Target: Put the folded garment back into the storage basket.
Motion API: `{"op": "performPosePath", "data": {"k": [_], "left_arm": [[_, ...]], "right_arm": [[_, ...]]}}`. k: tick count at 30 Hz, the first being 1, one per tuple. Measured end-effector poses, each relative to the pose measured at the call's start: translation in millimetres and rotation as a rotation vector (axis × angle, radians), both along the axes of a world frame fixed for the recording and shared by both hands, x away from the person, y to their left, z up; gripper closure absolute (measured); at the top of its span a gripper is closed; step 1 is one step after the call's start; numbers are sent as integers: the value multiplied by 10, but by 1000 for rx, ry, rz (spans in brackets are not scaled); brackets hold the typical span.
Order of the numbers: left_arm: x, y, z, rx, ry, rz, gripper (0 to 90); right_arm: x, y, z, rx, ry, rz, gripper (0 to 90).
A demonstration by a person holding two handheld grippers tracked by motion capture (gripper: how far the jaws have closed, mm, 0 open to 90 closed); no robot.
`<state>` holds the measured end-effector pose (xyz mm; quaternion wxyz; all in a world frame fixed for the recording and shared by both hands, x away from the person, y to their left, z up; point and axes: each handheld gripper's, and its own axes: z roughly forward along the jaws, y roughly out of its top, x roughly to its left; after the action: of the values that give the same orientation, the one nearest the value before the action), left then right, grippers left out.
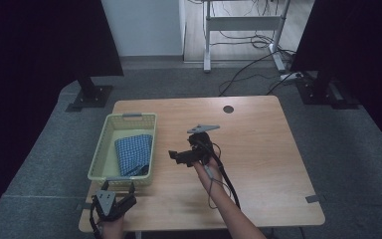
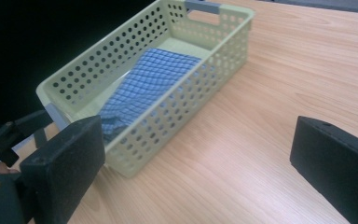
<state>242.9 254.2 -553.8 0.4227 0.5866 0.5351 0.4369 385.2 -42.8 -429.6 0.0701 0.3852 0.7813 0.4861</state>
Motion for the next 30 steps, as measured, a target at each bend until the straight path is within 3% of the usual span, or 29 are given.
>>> {"op": "performPosePath", "data": {"k": [10, 20, 30], "left_arm": [[0, -6, -1, 4, -2, 3, 101], [-2, -7, -2, 5, -5, 6, 101], [-5, 4, -2, -7, -7, 16, 101]], "right_arm": [[-86, -398, 3, 10, -13, -61, 30], [-254, -848, 36, -15, -49, -125, 30], [-413, -1344, -92, -3, -66, -214, 28]]}}
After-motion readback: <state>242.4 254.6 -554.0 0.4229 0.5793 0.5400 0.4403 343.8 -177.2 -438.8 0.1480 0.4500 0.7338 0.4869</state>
